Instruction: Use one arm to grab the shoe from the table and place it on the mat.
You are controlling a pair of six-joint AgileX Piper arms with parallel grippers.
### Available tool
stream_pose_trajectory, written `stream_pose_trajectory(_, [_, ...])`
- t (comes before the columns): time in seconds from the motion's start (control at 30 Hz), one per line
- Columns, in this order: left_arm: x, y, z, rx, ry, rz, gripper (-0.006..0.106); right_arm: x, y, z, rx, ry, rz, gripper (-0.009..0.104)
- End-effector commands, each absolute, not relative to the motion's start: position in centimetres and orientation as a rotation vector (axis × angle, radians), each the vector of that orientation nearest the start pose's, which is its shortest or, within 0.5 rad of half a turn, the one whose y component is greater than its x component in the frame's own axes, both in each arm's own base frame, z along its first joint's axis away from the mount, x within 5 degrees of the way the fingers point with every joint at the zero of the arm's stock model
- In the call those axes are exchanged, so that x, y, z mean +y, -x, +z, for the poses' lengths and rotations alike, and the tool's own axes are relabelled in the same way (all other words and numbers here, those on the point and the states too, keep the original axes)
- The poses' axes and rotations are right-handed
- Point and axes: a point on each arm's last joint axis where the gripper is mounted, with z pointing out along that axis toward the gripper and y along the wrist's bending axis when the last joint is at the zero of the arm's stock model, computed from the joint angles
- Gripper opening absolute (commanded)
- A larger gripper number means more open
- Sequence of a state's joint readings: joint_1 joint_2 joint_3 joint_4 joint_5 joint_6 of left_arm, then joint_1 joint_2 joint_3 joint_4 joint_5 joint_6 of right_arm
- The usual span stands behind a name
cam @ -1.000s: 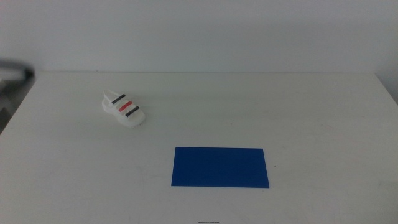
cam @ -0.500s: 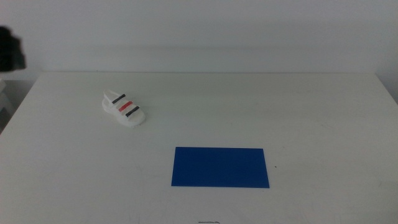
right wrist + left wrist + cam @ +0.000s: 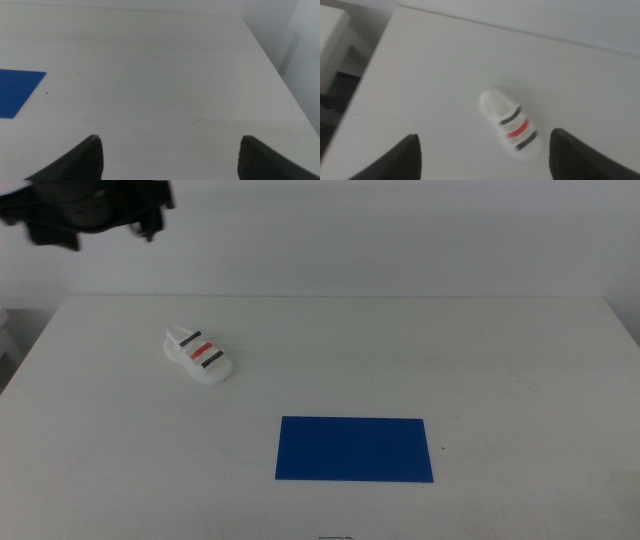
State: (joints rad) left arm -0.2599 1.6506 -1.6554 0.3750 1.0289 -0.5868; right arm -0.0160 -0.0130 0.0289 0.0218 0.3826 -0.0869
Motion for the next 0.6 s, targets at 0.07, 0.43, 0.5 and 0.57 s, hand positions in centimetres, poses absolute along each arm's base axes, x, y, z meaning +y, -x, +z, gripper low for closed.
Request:
stream_pose_trajectory(0.07, [-7.8,-37.4,40.4,2.278,0.382,-0.017,0.084,0.0,-5.2,18.2,1.788,0.068,-0.068,0.094])
stream_pose_trajectory(0.43, [-9.2,-42.0,36.4,2.321,0.799,-0.111,0.084,0.0,-5.2,18.2,1.788,0.068,-0.068,0.094])
stream_pose_trajectory(0.5, [-9.2,-42.5,35.2,2.335,0.859,-0.097,0.084,0.0,-5.2,18.2,1.788,0.068,-0.068,0.094])
stream_pose_trajectory(0.57, [-9.4,-43.1,34.1,2.339,0.908,-0.096,0.084,0.0,-5.2,18.2,1.788,0.068,-0.068,0.094])
